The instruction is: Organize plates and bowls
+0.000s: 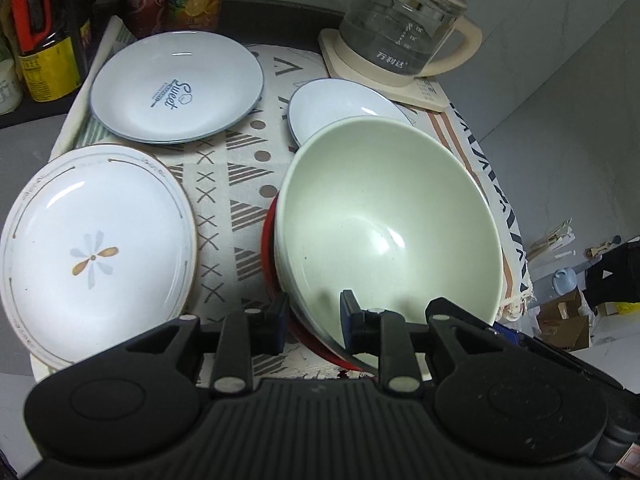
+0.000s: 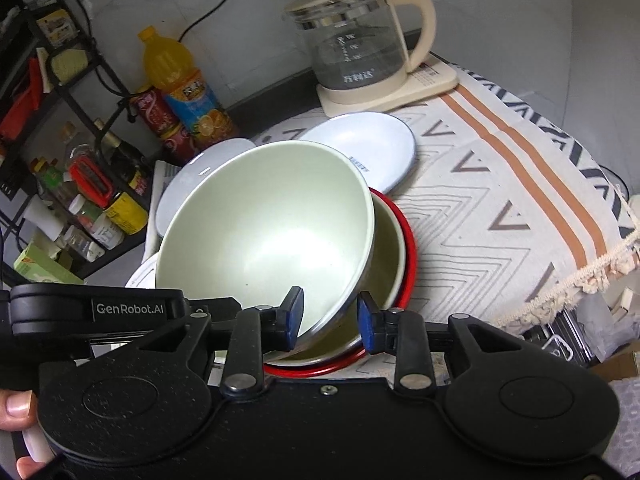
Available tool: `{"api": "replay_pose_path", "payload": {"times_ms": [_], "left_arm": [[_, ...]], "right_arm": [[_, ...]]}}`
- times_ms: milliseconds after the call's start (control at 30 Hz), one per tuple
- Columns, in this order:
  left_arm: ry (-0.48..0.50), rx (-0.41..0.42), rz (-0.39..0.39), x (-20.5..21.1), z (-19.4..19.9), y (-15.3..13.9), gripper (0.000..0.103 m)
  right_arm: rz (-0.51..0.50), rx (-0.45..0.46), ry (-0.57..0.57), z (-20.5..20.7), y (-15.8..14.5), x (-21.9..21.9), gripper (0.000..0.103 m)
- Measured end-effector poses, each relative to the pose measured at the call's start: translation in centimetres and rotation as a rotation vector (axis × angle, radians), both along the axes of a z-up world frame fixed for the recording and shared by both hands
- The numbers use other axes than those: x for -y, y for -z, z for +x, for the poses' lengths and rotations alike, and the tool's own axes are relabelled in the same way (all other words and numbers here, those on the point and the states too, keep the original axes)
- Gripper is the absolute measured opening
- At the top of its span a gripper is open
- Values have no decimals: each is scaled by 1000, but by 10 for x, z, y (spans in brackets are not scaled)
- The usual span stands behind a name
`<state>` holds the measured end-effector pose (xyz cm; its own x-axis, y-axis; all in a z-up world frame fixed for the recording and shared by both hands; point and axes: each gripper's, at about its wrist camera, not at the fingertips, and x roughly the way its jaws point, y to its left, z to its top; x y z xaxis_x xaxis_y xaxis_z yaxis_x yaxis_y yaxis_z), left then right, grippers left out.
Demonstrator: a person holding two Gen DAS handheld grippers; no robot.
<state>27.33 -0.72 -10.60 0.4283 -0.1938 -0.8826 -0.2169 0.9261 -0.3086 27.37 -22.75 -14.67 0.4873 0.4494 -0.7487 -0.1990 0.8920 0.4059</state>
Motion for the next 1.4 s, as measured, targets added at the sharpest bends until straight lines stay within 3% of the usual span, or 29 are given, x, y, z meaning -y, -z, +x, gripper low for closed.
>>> {"api": "replay_pose_path", "payload": {"times_ms": [300, 533, 600, 633, 700, 800, 867, 1100, 1167, 1400], "left_arm": [[36, 17, -20, -4, 4, -5, 41], [67, 25, -38, -39, 2, -14, 44], [64, 19, -40, -53, 2, -18, 46], [67, 22, -44, -60, 2, -20, 49], [64, 37, -41, -74, 1, -26, 62], [51, 52, -19, -92, -1, -32, 71], [46, 57, -14, -106, -2, -34, 74], [34, 57, 4, -152, -13, -37, 77], [31, 56, 14, -165, -17, -37, 82], [32, 70, 51, -204, -29, -33, 85]], "right_arm": [[-24, 14, 40, -4, -3, 7, 35], [-41, 26, 102, -7, -13, -2, 42], [-46, 26, 125, -8, -18, -6, 45], [-48, 34, 129, -9, -21, -9, 52], [-51, 58, 139, -12, -29, -17, 60], [-57, 70, 154, -12, -37, -31, 68], [-55, 79, 158, -14, -40, -42, 77], [-55, 97, 144, -22, -48, -89, 88], [-53, 98, 138, -24, -49, -103, 93], [-55, 103, 123, -31, -48, -145, 98]]}}
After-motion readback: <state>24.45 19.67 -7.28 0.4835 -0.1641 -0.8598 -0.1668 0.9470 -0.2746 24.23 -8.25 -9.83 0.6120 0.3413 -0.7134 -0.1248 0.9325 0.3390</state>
